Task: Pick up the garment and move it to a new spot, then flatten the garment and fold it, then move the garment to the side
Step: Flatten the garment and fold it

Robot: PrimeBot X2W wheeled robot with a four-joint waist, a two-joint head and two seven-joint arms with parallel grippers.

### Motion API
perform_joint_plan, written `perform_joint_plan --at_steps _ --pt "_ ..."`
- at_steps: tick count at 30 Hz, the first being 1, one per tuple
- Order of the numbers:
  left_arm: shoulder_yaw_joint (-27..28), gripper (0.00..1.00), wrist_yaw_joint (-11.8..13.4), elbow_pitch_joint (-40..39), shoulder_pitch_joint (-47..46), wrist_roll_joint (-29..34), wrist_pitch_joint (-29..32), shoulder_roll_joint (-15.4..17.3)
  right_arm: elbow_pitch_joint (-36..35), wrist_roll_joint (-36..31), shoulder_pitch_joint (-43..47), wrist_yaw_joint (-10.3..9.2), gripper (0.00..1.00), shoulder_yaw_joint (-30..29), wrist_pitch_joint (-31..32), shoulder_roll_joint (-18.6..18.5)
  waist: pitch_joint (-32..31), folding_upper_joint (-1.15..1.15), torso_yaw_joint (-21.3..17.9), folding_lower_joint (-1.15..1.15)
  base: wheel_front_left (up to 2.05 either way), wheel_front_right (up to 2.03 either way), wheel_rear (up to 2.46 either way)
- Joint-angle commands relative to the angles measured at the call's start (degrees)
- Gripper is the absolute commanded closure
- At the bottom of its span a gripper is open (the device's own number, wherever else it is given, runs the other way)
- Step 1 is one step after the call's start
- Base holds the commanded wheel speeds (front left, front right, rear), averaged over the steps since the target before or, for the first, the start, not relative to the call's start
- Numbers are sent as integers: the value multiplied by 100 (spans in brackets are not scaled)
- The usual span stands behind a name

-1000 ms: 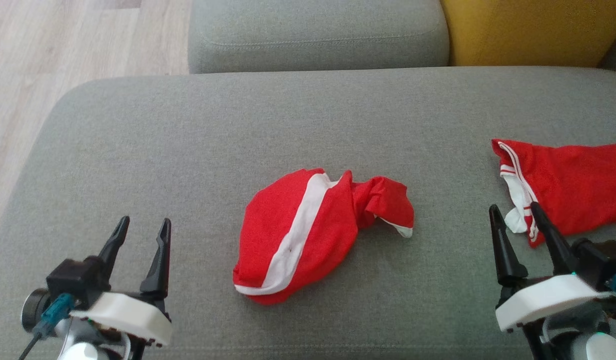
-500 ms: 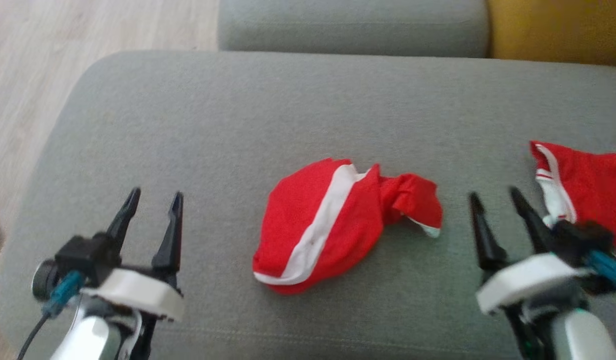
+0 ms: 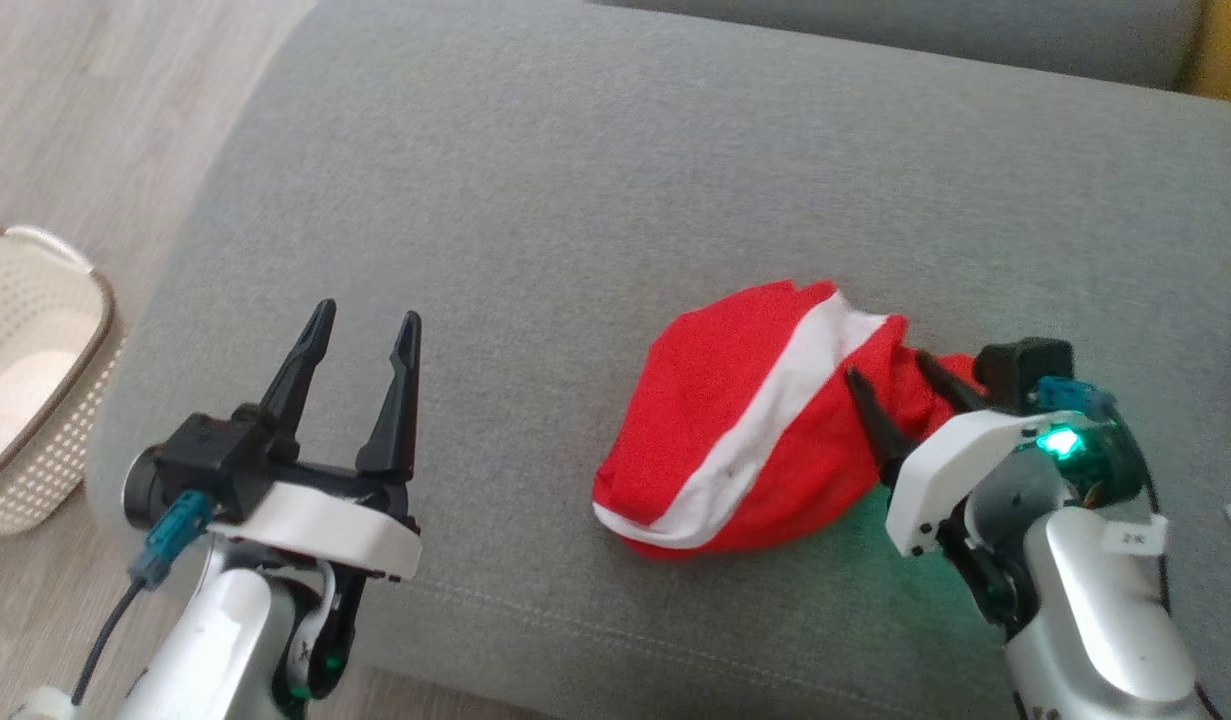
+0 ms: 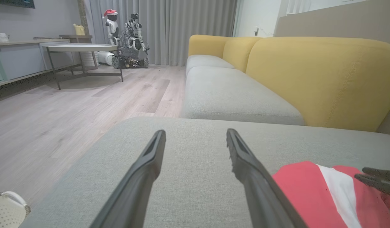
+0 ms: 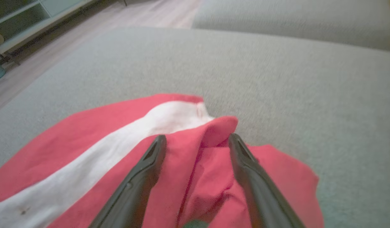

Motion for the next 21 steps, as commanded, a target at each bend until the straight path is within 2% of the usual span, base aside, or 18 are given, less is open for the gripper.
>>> perform_joint_plan --at_steps 1,3,4,5,6,7,15,21 --pt "223 0 -23 -123 -337 74 -70 72 8 88 -274 -4 0 113 148 -16 97 0 140 0 0 0 0" --pt "232 0 -39 -92 -343 90 -88 37 196 184 -341 -4 1 139 260 -18 106 0 170 0 0 0 0" --pt "240 0 -41 -82 -345 102 -95 22 259 245 -376 -4 51 174 288 -15 113 0 176 0 0 0 0" --pt "249 0 -44 -76 -346 116 -101 8 309 324 -408 -4 74 216 303 -9 118 0 177 0 0 0 0" --pt "249 0 -44 -76 -346 116 -101 8 309 324 -408 -4 74 216 303 -9 118 0 177 0 0 0 0" --pt "269 0 -55 -77 -345 144 -110 -12 328 414 -492 -4 100 279 189 -12 127 0 166 0 0 0 0" --pt "402 0 -193 -197 -400 299 -123 -9 143 553 -667 -4 100 215 -539 37 147 0 -25 0 0 0 0" --pt "547 0 -347 -292 -366 463 -125 -11 -55 568 -481 -4 100 -390 -1146 114 97 0 -263 0 0 0 0"
